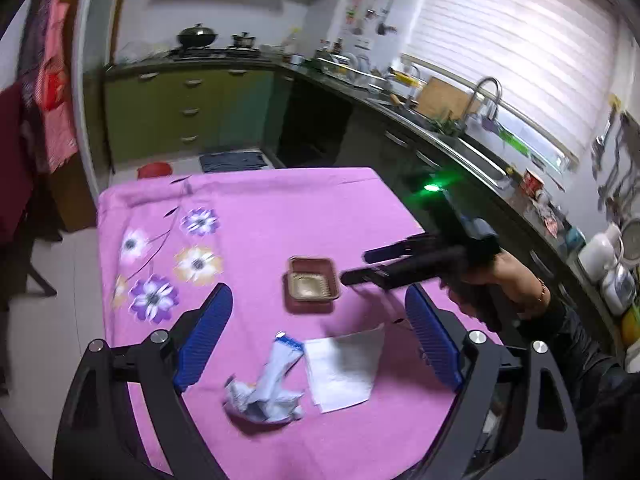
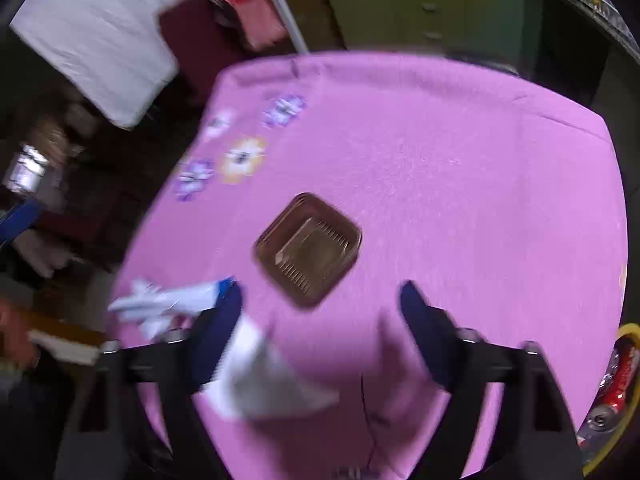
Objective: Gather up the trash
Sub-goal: 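Reach the right tool to the brown plastic tray and grasp its rim, then carry the brown tray with the right tool over the bin and release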
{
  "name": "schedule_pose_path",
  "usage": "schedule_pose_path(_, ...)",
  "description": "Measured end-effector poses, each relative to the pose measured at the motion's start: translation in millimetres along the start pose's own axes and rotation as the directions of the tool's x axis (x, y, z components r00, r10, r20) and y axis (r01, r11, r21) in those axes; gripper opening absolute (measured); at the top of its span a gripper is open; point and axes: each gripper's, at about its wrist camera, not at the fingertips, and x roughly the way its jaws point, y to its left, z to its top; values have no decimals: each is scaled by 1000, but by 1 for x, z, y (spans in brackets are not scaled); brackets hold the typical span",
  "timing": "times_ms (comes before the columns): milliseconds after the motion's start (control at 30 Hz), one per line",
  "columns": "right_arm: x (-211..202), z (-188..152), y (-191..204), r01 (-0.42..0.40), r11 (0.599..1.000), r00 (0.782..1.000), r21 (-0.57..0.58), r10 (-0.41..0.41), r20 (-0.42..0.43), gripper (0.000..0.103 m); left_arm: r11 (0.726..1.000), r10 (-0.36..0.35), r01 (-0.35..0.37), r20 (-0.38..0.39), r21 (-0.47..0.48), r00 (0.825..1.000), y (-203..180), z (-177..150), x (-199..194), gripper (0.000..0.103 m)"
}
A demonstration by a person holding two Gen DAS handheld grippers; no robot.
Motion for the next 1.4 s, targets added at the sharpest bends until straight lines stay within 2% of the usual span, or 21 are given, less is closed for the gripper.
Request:
schedule_pose_path(33,14,8,1,25,1000,999,11,-25,-39,53,1000,-2,2,0,-6,1000,4,-2,0,84)
schedule_pose_path(67,24,13,0,42,999,997,27,-40,-69,48,1000,-4,4,-2,-13,1000,9,-6,-1,84)
schedule_pose_path(167,47,21,-4,92,994,988,52,-85,-132,48,1000,3,-3,4,-12,1000,18,-11,-2,84)
schedule_pose_path(300,57,17,-11,96,993,984,71,-83,-157,40,1000,5,-5,12,-2,1000,27,-19,0,85)
schedule_pose_path(400,62,18,-9,109,992,983,66,-98,-156,24,1000,-13,13,-3,-12,1000,30,-23,3,85)
schedule_pose_path(433,64,19,-9,110,992,983,65,-99,-156,11,1000,-17,17,-6,-13,1000,29,-24,4,85)
schedule_pose_path(500,64,19,-9,108,992,984,71,-97,-147,5,1000,-19,19,-15,-6,1000,28,-24,7,85)
schedule_pose_path(600,51,17,-10,98,993,990,71,-90,-112,5,1000,-22,22,-26,4,999,24,-25,9,86)
schedule_pose_path(733,10,3,-23,88,992,996,87,-86,-30,5,999,-31,33,-49,30,998,15,-26,15,86)
schedule_pose_path(833,-43,-24,-56,118,982,990,150,-127,55,5,997,-46,50,-67,57,997,5,-27,22,86)
schedule_pose_path(900,-76,-48,-91,146,962,982,229,-169,84,5,995,-58,63,-76,75,995,-3,-27,27,86)
schedule_pose_path(933,-91,-61,-111,166,947,976,276,-198,89,5,994,-62,68,-79,82,995,-6,-27,29,86)
schedule_pose_path(1000,-122,-93,-158,248,891,950,380,-300,84,5,992,-72,80,-84,98,994,-14,-25,33,86)
schedule_pose_path(1067,-146,-123,-199,348,819,909,456,-413,48,5,989,-82,92,-91,114,992,-23,-24,38,87)
schedule_pose_path(1133,-157,-147,-227,393,777,888,492,-460,18,5,987,-85,97,-101,126,991,-32,-24,44,87)
schedule_pose_path(1167,-159,-157,-236,442,751,864,491,-504,-7,5,986,-86,100,-107,131,990,-36,-24,47,87)
schedule_pose_path(1200,-159,-163,-241,478,735,845,481,-534,-23,5,986,-86,102,-113,136,990,-39,-24,49,87)
schedule_pose_path(1233,-156,-170,-246,497,733,836,465,-547,-31,5,984,-82,100,-122,147,989,-44,-23,52,87)
schedule_pose_path(1300,-142,-178,-247,518,732,830,442,-556,-53,5,982,-76,97,-129,164,989,-51,-22,54,87)
schedule_pose_path(1367,-125,-182,-242,582,718,792,382,-606,-68,5,979,-75,98,-132,179,988,-57,-22,54,87)
schedule_pose_path(1400,-119,-183,-242,586,719,791,373,-608,-72,5,977,-71,95,-131,189,989,-60,-21,53,87)
